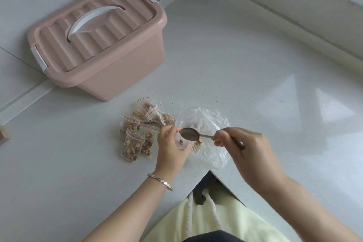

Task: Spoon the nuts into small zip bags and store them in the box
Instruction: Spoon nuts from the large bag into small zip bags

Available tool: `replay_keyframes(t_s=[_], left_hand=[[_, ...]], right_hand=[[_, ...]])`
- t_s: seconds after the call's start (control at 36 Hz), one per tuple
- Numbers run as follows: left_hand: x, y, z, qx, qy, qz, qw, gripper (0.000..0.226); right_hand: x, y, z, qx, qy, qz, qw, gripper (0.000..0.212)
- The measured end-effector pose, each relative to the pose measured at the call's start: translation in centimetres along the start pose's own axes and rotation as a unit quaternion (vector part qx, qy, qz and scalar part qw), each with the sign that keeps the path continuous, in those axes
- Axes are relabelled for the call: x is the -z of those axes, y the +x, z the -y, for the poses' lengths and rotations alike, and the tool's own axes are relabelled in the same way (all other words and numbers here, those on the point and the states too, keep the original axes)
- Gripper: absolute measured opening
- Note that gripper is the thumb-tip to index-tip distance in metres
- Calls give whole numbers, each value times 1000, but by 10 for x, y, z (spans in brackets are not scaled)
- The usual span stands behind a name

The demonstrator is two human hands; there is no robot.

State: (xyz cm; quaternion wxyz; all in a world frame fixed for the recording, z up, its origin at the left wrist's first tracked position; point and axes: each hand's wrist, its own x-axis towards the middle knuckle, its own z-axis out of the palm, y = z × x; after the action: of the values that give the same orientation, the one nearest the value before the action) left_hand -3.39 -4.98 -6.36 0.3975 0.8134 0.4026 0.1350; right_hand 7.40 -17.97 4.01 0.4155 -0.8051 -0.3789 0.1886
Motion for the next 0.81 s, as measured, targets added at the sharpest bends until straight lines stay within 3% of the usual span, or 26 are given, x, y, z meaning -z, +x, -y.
replay_keyframes(t_s=[0.06,0.19,0.33,0.58,0.81], left_hand=[[1,0,1,7,-5,4,1000,32],[-1,-1,6,33,-1,28,999,29],[-7,-2,0,61,-9,78,995,29],[-18,9,-1,119,18,105,987,20],[-15,16,2,183,-32,116,976,21]], right_hand=[[6,-1,-2,-19,26,-29,999,43],[16,-3,-20,-160,92,-94,978,35],[2,-9,-45,-240,104,-90,961,35],[-23,-12,-58,-268,92,-74,956,31],[-33,-10,-73,-259,148,-39,954,28]])
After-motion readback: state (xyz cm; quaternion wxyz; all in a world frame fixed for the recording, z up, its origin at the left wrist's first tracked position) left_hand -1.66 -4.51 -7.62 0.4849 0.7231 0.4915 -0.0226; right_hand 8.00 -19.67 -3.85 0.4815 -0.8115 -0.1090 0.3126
